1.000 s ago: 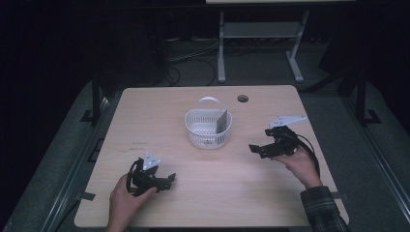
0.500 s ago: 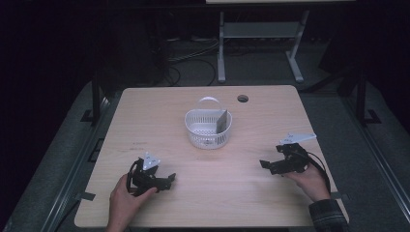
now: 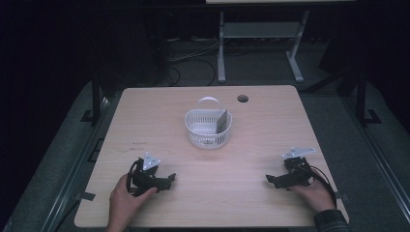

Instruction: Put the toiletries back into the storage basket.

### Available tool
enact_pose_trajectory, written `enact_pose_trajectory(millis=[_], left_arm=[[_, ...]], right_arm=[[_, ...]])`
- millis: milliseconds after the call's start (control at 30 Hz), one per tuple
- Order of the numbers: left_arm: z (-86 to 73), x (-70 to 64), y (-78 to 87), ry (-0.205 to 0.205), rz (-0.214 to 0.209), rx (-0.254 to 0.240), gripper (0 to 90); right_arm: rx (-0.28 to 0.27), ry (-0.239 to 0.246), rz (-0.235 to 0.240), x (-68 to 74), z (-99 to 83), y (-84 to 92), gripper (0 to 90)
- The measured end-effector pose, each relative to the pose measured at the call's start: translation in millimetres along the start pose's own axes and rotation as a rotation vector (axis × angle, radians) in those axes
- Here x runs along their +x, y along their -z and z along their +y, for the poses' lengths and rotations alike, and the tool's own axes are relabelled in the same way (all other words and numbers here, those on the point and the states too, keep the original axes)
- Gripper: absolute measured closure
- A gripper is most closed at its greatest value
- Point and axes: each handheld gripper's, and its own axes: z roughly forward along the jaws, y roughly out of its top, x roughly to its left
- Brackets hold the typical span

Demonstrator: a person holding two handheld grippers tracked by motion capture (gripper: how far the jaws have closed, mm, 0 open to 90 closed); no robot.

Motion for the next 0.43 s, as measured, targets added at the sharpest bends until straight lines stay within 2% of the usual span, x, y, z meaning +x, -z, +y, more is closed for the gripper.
enact_pose_trajectory(millis=[167,300,433], left_arm=[[0.0,0.0,0.0,0.0,0.0,0.0,12.5],[0.0,0.0,0.0,0.0,0.0,0.0,12.5],[0.0,0.0,0.0,0.0,0.0,0.0,12.5]], right_arm=[[-0.04,0.017,-0.043,6.2,-9.5,0.8,2.1],[-0.109,0.021,-0.037,5.3,-19.3,1.7,2.2],[-0.107,0.017,-0.041,5.1,-19.9,2.3,2.2]])
